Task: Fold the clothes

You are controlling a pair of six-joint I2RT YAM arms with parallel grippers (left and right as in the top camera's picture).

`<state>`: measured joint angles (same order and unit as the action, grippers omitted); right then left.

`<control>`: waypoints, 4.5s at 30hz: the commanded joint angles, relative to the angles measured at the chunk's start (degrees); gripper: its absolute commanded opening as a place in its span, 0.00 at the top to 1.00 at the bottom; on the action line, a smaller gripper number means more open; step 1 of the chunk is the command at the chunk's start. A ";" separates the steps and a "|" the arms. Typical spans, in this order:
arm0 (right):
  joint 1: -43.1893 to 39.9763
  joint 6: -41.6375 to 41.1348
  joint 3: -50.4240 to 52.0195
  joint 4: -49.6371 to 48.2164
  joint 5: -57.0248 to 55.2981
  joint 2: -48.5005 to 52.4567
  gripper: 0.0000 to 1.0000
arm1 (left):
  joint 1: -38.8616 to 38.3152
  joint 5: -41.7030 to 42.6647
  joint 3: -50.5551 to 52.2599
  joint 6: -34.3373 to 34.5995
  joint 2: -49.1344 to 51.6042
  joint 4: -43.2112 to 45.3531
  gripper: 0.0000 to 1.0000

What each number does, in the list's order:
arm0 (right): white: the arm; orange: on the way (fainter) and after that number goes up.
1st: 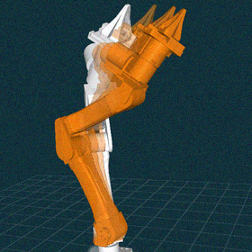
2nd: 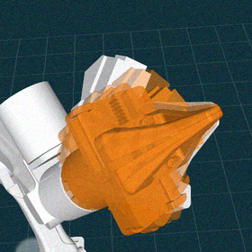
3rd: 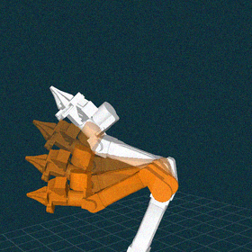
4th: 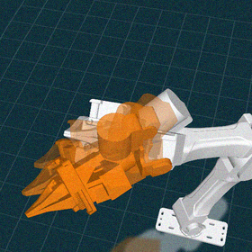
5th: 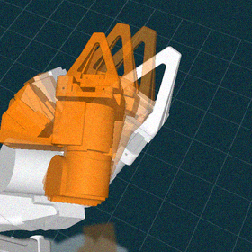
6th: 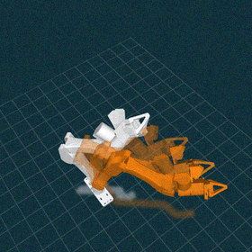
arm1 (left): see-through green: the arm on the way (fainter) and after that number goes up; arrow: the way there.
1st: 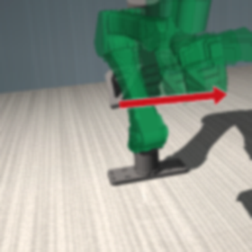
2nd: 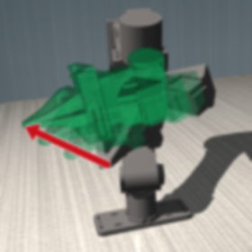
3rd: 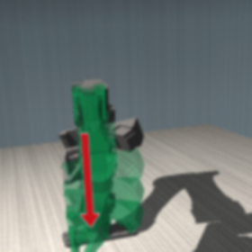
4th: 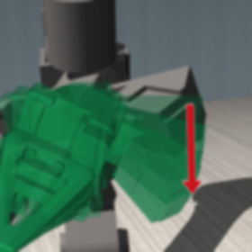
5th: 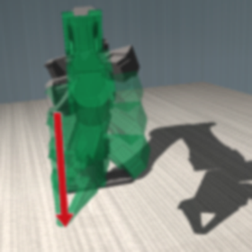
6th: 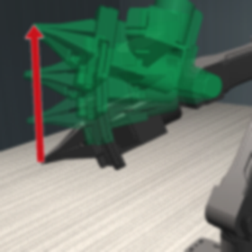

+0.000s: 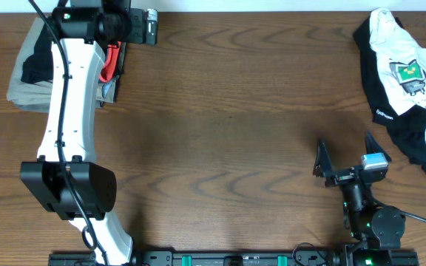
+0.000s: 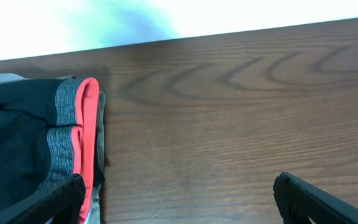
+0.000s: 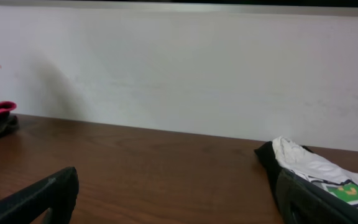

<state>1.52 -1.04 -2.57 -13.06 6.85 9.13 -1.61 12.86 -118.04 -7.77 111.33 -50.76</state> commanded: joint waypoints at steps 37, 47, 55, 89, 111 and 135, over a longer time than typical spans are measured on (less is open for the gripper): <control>1.55 -0.42 2.25 16.90 -1.49 -8.81 0.01 | 0.13 -0.50 -0.31 -0.79 -0.09 0.02 0.02; 1.55 -0.42 2.25 16.90 -1.49 -8.81 0.01 | 0.13 -0.50 -0.31 -0.79 -0.09 0.02 0.02; 1.55 -0.42 2.25 16.90 -1.49 -8.81 0.01 | 0.13 -0.52 -0.31 -0.79 -0.09 0.00 0.02; 1.55 -0.42 2.25 16.90 -1.49 -8.81 0.01 | 0.66 -0.35 90.77 -0.15 -68.24 50.23 0.02; 1.55 -0.42 2.25 16.90 -1.49 -8.81 0.01 | 3.28 -3.10 117.81 -0.17 -103.12 55.17 0.02; 1.55 -0.42 2.25 16.90 -1.49 -8.81 0.01 | 4.33 -3.48 117.81 -0.13 -111.25 47.60 0.02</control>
<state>2.52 -1.04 -0.40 3.60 5.52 0.69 2.26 8.75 -0.84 -7.55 0.64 -0.64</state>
